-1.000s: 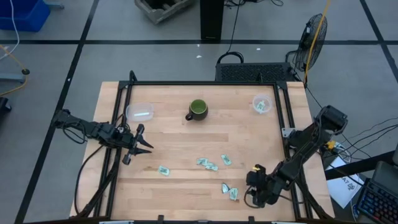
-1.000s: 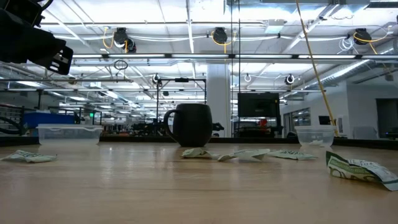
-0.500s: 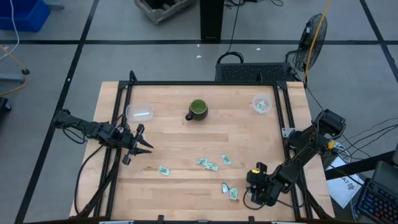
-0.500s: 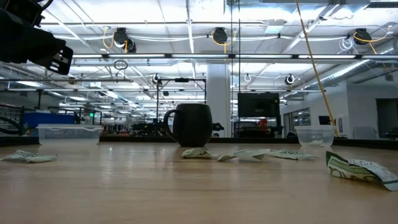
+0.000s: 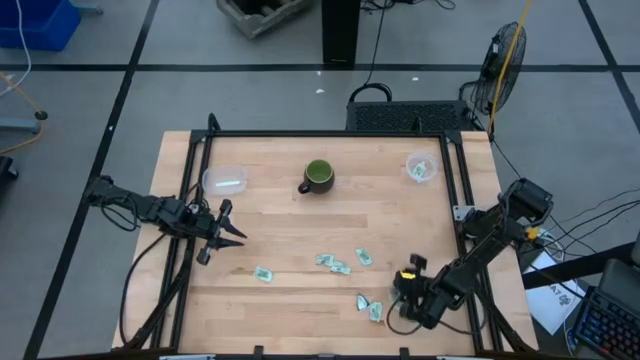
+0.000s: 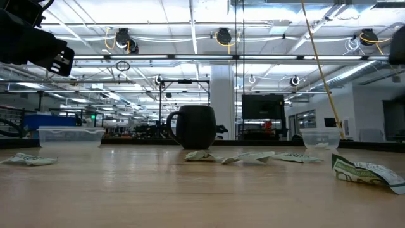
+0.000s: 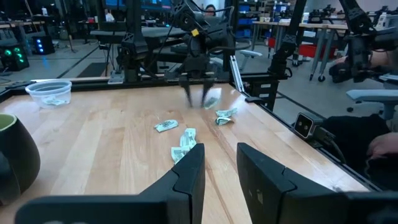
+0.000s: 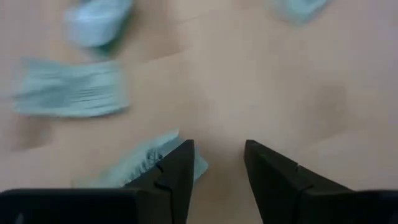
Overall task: Pick and place items into bin
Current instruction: Put the white stevia packet into the right transparent bin
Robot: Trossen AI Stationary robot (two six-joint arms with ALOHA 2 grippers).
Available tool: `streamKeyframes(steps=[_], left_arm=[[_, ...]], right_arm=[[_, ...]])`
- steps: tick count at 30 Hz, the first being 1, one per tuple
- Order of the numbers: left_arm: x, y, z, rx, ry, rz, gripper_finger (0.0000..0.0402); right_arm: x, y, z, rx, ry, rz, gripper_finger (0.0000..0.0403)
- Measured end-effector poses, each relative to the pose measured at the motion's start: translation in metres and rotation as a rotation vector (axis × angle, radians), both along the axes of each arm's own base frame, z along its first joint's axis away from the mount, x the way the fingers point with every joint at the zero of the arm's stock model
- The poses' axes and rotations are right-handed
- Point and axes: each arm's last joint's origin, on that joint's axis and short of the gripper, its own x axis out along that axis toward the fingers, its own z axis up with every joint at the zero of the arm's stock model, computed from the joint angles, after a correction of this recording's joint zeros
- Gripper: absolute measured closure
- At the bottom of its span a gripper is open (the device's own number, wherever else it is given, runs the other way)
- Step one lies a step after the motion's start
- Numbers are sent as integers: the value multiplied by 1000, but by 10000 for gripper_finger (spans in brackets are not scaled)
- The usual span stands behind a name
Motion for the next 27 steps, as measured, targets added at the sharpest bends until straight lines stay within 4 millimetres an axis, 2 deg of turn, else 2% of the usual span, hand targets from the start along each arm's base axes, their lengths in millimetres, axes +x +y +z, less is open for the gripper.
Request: streamKeyframes(steps=[2,12,19,27], left_arm=[[0,0,0,0,0,-1,304],[0,0,0,0,0,-1,304],[0,0,0,0,0,0,304],[0,0,0,0,0,0,304]], right_arm=[[2,-7,-1,-85,9,19,280],[24,-40,1,-208,68,-19,317],[42,-66,1,-179,142,-49,339],[53,-83,1,-183,171,-51,392]])
